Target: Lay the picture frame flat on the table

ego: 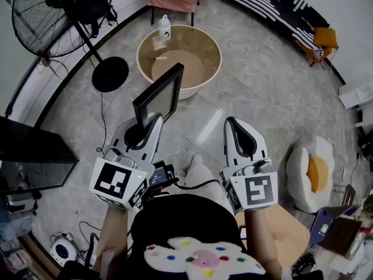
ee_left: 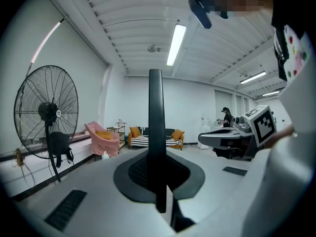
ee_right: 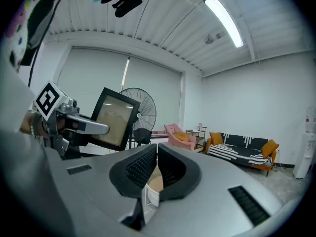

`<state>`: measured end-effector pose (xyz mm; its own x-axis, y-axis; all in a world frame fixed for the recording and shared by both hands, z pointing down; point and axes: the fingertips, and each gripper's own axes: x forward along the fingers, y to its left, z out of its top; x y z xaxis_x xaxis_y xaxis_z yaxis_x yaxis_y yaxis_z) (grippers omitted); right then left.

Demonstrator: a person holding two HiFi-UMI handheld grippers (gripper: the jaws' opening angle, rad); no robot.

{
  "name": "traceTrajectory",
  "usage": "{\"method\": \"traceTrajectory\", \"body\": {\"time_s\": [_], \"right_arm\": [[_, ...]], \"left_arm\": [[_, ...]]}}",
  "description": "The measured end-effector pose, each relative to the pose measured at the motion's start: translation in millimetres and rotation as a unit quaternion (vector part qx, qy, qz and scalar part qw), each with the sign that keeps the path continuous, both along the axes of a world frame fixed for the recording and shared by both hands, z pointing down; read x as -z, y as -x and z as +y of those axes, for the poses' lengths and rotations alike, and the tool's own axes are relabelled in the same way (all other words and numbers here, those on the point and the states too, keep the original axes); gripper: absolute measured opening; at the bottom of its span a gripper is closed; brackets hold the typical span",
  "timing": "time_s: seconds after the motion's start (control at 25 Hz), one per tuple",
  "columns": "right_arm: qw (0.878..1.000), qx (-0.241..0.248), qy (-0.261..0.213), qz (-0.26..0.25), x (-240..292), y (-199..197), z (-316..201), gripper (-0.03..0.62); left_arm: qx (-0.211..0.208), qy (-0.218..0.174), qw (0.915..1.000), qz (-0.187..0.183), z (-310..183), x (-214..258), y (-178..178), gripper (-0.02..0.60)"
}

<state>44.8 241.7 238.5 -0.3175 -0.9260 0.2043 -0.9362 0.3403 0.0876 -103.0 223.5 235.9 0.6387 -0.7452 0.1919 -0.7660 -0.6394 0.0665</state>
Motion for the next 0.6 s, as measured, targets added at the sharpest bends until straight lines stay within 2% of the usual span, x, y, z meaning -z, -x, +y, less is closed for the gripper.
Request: {"method": "traceTrajectory", "body": {"time_s": [0.28, 0.36, 0.6], "right_arm": [[1.000, 0.003, 0.004, -0.016, -9, 5, -7, 0.035], [1.000, 0.001, 0.017, -0.007, -16, -1, -12, 0.035], [1.000, 0.016, 0.022, 0.001, -23, -10, -49, 0.035]], "left_arm": [[-0.001, 0.004, 0.9999, -0.010, -8, -7, -3, 0.023], [-0.002, 0.005, 0.9999, -0.013, -13, -10, -7, 0.023], [0.002, 0.004, 0.9996, -0.027, -40, -15, -17, 0.023]]}}
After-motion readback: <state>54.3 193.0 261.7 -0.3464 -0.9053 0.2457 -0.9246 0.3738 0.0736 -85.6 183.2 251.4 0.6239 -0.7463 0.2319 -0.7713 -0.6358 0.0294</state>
